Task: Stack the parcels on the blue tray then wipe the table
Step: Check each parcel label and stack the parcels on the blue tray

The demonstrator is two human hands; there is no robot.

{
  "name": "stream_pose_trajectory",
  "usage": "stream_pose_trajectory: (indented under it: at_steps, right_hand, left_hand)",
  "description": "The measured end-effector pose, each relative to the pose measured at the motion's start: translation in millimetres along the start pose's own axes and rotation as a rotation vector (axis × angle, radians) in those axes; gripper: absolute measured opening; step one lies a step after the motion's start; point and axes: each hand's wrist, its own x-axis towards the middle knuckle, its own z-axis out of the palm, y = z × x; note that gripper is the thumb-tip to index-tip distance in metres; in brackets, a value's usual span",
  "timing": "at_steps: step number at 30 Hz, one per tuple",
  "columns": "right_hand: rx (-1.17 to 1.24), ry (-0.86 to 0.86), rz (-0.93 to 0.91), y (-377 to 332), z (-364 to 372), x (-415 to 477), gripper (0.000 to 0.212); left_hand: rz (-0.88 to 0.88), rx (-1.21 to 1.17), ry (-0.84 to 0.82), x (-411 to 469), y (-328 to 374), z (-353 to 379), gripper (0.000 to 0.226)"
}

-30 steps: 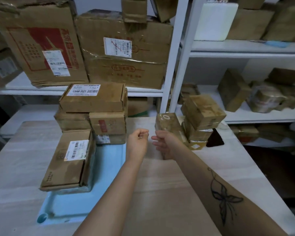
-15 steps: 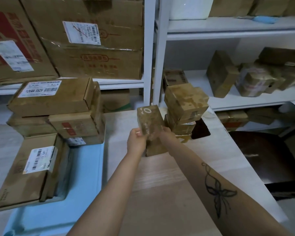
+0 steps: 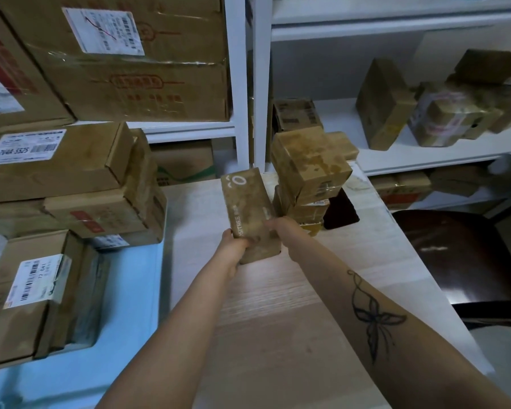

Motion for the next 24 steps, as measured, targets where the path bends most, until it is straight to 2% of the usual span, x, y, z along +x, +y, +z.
stream_pose_trajectory:
  at_steps: [4, 8, 12, 15, 18, 20, 24]
  right_hand:
    - [0.042, -0.02, -0.034, 0.5, 0.8, -2.8, 0.05]
    - [-0.052, 0.011, -0.199, -0.2, 10.6, -13.9, 0.042]
    - [-0.049, -0.089, -0.317, -5.7, 27.0, -28.1, 0.026]
    - [-0.198, -0.097, -0.435, -9.3, 36.2, -39.7, 0.011]
    - [-0.211, -0.144, -0.454, -12.3, 40.1, -47.4, 0.021]
    - [-0.131, -0.153, -0.427, -13.4, 38.2, -49.7, 0.028]
    - [0.029, -0.079, -0.405, -13.0, 34.0, -57.7, 0.047]
  left_hand:
    - [0.005, -0.004, 0.024, 1.0, -2.7, -6.4, 0.063]
    - [-0.032, -0.132, 0.038, -9.3, 1.6, -20.4, 0.094]
    - [0.022, -0.26, -0.024, -17.4, -4.3, -34.4, 0.084]
    - [0.048, -0.316, 0.008, -20.0, -8.2, -47.9, 0.11]
    - [0.048, -0.268, 0.036, -24.1, -7.8, -61.8, 0.123]
    - [0.065, -0.232, 0.04, -28.6, -7.9, -69.3, 0.113]
    - [0.097, -0.255, 0.016, -39.4, -9.9, -82.8, 0.069]
